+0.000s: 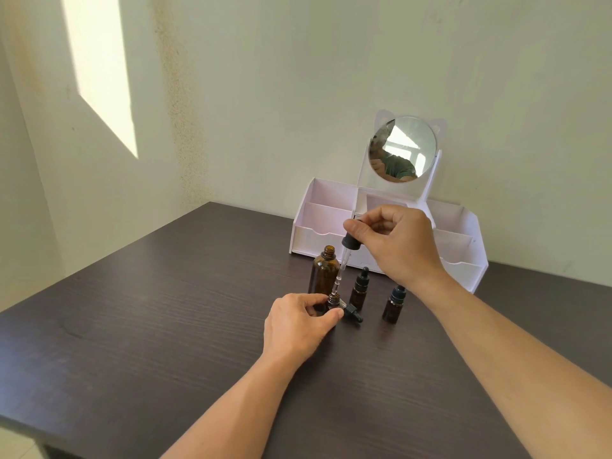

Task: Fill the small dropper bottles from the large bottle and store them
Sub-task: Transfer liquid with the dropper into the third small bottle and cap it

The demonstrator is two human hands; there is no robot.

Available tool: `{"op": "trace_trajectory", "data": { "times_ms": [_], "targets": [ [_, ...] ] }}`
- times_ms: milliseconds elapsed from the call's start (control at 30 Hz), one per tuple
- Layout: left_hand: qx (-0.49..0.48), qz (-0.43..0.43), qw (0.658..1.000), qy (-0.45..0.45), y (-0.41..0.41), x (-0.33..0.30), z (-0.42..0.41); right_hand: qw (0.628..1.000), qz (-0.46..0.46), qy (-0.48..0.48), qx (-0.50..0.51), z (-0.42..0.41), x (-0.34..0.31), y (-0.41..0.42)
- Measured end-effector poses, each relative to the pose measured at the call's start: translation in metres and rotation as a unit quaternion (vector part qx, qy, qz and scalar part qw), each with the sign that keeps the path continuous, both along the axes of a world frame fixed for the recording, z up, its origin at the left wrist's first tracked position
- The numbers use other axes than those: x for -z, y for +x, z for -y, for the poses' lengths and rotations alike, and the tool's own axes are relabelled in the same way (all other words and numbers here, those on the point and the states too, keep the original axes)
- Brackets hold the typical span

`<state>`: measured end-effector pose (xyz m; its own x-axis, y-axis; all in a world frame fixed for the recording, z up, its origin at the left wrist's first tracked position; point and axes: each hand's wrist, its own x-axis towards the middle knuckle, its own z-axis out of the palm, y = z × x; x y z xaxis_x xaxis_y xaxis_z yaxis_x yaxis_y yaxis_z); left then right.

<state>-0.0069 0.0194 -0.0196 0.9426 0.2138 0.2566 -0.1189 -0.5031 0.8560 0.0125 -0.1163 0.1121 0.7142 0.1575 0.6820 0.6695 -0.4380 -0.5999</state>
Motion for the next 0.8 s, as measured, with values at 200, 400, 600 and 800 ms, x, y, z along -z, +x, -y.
{"op": "trace_trajectory", "data": {
  "times_ms": [200,400,600,800],
  "targets": [
    [0.002,-0.001,1.000,0.000,0.000,0.000,0.000,1.000,0.000,-0.022,0.016,0.000,0.007,0.000],
    [0.004,-0.001,1.000,0.001,0.000,0.000,0.000,0.998,-0.003,-0.044,0.039,0.001,0.016,0.006],
    [-0.001,0.000,1.000,0.002,0.000,0.001,0.000,0.999,-0.010,-0.033,0.026,0.001,0.013,0.005],
    [0.000,-0.001,1.000,0.004,0.000,0.000,0.000,1.000,-0.004,-0.010,0.008,0.002,-0.005,0.000]
  ]
}}
